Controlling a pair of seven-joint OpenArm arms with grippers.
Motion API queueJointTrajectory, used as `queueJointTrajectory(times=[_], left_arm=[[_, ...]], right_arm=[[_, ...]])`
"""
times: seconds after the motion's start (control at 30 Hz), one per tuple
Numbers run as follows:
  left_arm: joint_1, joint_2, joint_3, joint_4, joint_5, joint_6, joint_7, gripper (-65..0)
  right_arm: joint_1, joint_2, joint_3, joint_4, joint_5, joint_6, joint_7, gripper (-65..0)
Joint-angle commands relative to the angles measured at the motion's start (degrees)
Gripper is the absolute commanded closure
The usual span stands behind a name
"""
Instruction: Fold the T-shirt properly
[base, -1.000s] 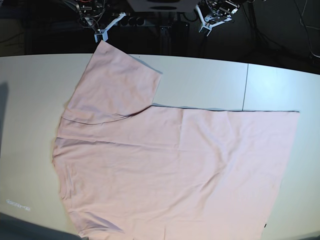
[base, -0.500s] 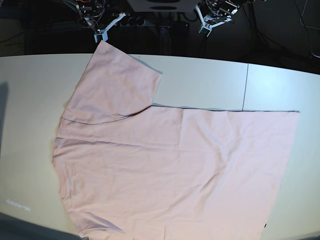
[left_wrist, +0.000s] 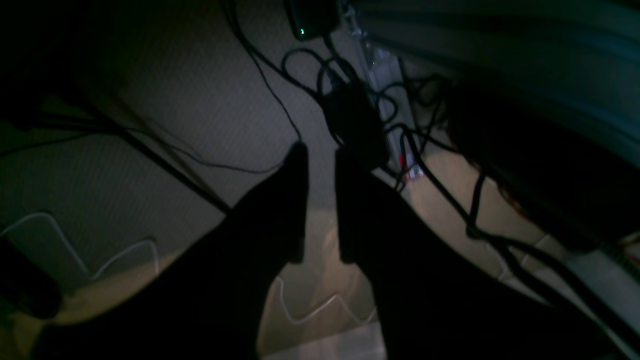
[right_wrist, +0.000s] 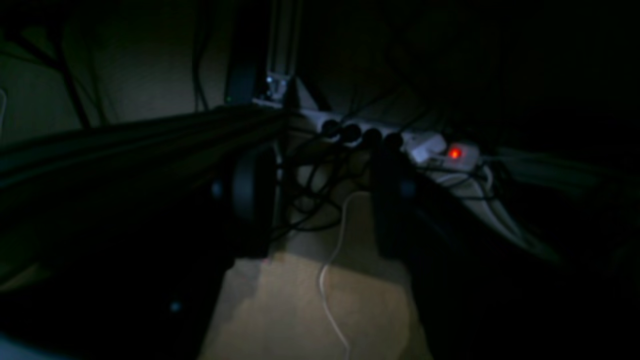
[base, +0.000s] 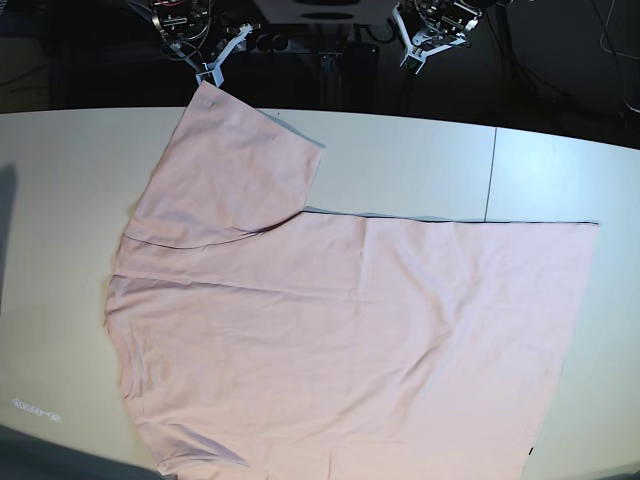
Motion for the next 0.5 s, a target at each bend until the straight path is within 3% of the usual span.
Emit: queueJointTrajectory(times=[0.0, 0.1, 0.23, 0.37, 0.47], left_arm=[[0.1, -0.4, 0.0, 1.0, 0.1, -4.5, 0.8, -13.0], [0.1, -1.3, 0.0, 2.6, -0.6, -13.0, 2.2, -13.0], [1.4, -3.3, 0.0, 5.1, -4.2, -19.2, 1.6, -13.0], [4.9, -6.1, 0.0, 10.5, -4.4, -23.1, 0.0, -13.0], [8.9, -8.6, 0.0, 17.0, -4.4, -23.1, -2.1, -13.0]], right_arm=[[-0.5, 0.3, -1.0, 0.4, 0.1, -1.6, 0.9, -30.9], [-1.7, 0.3, -5.1, 1.6, 0.1, -1.6, 0.9, -30.9], [-5.2, 0.4, -9.9, 6.0, 0.1, -1.6, 0.8, -30.9], [-10.3, 1.3, -12.3, 12.1, 0.1, -1.7, 0.9, -30.9], [-14.0, 2.9, -13.6, 17.4, 0.3, -1.6, 0.8, -30.9]])
